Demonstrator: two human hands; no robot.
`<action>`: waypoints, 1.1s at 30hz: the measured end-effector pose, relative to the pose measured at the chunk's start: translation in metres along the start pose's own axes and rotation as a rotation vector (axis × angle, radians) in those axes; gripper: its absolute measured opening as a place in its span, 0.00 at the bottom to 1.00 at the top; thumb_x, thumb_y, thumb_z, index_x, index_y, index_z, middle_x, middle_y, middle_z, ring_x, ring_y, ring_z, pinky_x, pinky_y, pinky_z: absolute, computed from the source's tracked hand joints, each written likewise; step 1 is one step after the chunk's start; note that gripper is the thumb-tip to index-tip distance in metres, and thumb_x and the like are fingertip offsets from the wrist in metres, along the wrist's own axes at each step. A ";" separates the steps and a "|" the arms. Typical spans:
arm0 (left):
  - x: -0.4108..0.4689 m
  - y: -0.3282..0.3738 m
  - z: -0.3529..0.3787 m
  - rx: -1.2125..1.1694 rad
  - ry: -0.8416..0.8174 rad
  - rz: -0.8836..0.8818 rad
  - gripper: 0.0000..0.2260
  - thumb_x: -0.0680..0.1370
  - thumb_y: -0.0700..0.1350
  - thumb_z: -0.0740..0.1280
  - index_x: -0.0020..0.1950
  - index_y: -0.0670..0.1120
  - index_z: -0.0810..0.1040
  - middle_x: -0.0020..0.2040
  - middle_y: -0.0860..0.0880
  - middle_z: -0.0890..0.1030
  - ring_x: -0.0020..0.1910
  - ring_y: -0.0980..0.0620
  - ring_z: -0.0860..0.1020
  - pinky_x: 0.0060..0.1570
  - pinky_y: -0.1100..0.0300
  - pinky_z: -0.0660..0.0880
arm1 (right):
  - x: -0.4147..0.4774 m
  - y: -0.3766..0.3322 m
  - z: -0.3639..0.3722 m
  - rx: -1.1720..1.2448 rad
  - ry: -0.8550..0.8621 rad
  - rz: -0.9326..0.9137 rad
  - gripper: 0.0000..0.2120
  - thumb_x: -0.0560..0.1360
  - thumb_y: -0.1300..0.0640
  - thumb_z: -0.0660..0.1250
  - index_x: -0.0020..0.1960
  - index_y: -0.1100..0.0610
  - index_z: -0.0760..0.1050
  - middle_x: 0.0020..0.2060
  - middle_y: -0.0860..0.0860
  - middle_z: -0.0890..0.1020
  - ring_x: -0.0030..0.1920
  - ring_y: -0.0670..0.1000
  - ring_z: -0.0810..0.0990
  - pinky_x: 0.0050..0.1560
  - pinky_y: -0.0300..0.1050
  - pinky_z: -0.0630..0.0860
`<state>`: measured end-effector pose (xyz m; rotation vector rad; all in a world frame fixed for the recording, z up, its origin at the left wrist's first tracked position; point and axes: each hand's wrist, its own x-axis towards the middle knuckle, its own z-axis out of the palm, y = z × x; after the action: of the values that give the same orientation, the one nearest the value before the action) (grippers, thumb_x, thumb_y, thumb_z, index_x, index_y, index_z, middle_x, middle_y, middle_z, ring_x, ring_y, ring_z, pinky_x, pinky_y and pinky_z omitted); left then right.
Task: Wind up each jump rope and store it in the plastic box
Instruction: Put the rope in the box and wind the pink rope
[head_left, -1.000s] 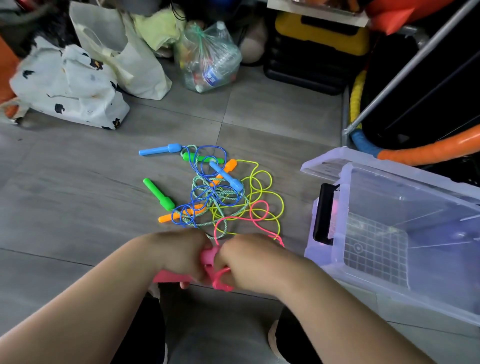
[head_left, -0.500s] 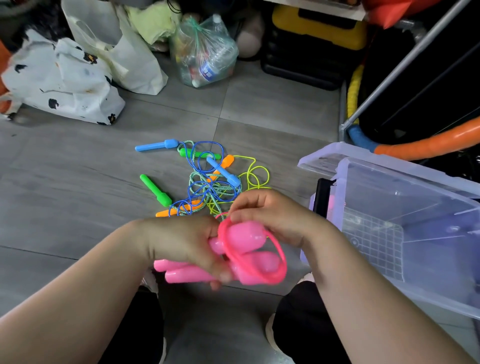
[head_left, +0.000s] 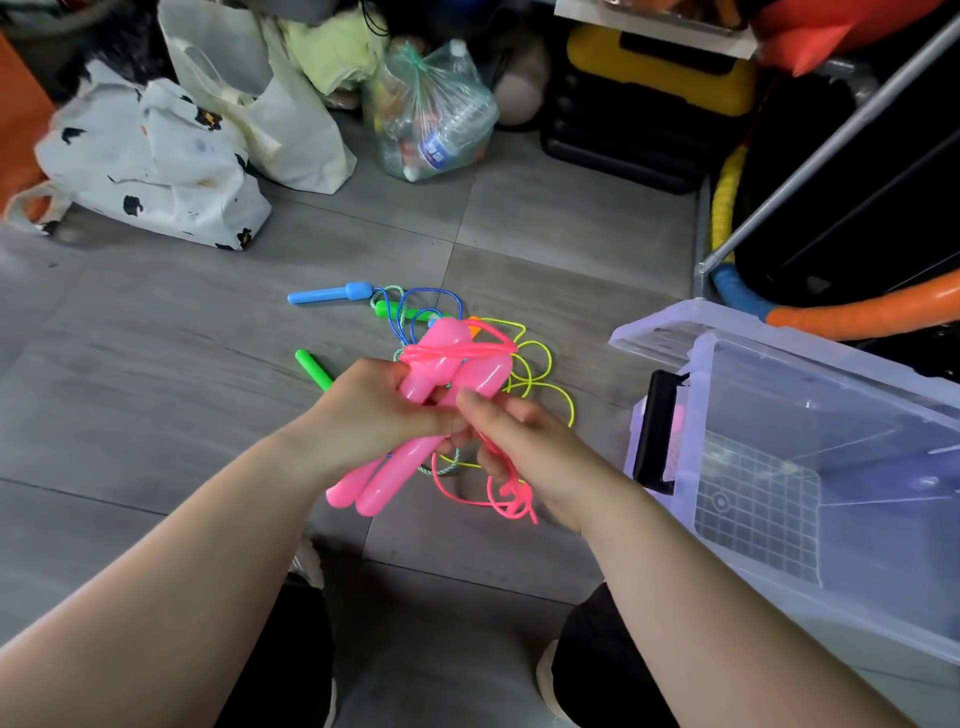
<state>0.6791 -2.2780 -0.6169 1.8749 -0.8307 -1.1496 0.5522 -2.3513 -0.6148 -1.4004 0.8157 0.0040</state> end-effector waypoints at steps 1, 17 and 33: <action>0.000 0.001 0.003 0.085 0.025 0.008 0.08 0.68 0.42 0.72 0.30 0.48 0.76 0.24 0.54 0.79 0.25 0.61 0.76 0.26 0.75 0.68 | 0.002 0.001 0.002 0.014 0.072 0.045 0.16 0.74 0.45 0.61 0.31 0.50 0.72 0.16 0.45 0.72 0.25 0.49 0.59 0.28 0.42 0.56; -0.002 0.010 0.016 0.021 -0.199 -0.024 0.06 0.69 0.44 0.72 0.37 0.49 0.75 0.30 0.53 0.81 0.32 0.55 0.79 0.37 0.64 0.76 | 0.013 0.002 -0.003 0.308 0.358 0.144 0.16 0.72 0.49 0.65 0.29 0.54 0.69 0.13 0.46 0.65 0.13 0.42 0.61 0.17 0.30 0.57; -0.008 0.000 -0.003 -0.306 -0.404 -0.140 0.08 0.64 0.46 0.67 0.37 0.42 0.73 0.23 0.50 0.75 0.20 0.55 0.70 0.20 0.66 0.68 | 0.017 0.014 -0.050 -0.430 0.730 -0.026 0.33 0.74 0.56 0.64 0.73 0.56 0.51 0.73 0.54 0.59 0.73 0.53 0.57 0.72 0.50 0.54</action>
<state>0.6792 -2.2706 -0.6129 1.4887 -0.6944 -1.6769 0.5335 -2.3998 -0.6330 -1.8481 1.4592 -0.3925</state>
